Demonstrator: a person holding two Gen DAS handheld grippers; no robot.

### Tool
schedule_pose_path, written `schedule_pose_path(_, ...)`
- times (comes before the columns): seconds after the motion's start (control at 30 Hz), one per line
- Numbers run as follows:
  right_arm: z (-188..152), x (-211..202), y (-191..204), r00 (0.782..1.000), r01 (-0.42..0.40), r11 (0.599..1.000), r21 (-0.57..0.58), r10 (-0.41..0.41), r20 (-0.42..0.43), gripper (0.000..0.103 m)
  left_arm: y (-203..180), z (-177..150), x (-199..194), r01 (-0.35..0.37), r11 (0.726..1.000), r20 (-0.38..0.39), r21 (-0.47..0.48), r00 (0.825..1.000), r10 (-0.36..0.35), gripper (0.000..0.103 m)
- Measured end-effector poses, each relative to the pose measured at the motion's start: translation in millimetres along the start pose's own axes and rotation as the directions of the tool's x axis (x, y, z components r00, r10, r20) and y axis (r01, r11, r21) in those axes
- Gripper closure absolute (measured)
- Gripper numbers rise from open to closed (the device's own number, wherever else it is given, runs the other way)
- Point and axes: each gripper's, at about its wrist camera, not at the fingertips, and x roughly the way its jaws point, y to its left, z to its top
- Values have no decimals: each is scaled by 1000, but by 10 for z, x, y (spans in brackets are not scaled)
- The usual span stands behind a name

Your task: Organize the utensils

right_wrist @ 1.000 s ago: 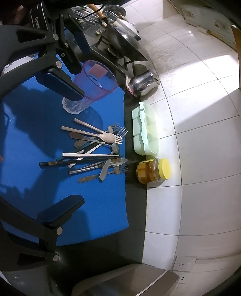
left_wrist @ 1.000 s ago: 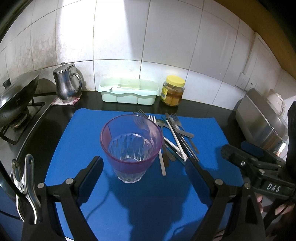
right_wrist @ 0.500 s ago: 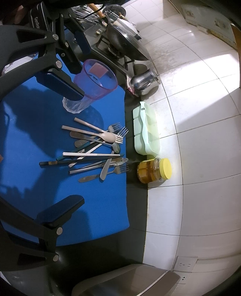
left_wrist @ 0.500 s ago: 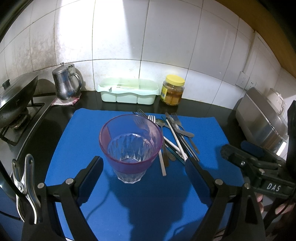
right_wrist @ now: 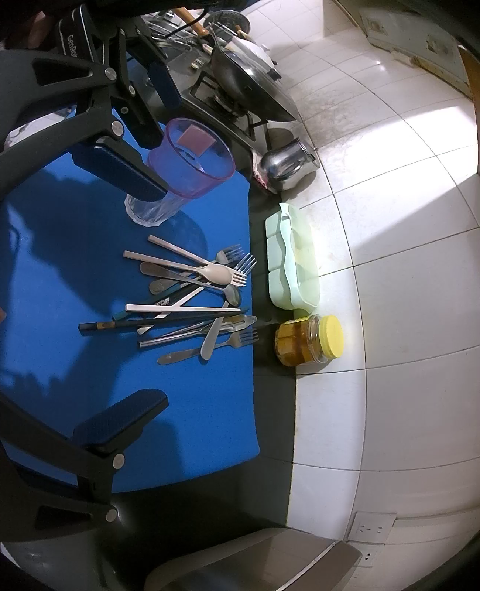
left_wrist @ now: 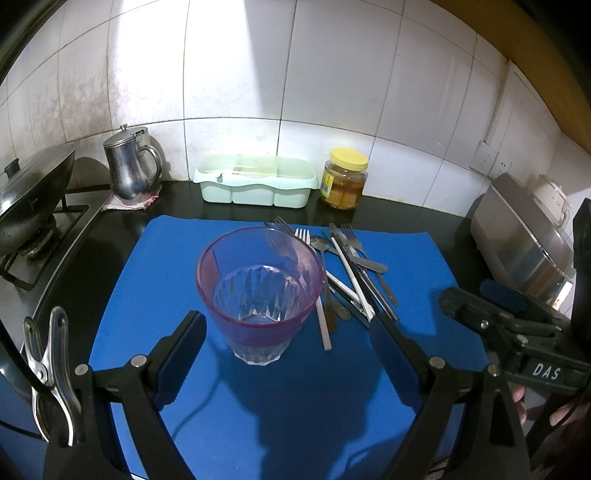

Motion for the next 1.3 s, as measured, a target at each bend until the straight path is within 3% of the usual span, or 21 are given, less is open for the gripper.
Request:
schedule_pose_path(0.97, -9, 28, 11, 1000, -1, 1000, 3, 2, -6, 0, -9, -6, 28, -2, 1000, 0, 4, 1000, 2, 10)
schedule_pose_path(1.3, -18, 42, 6, 1000, 0, 1000, 10, 0, -11, 0, 98, 11, 139, -28, 999, 50, 26, 998, 27, 10)
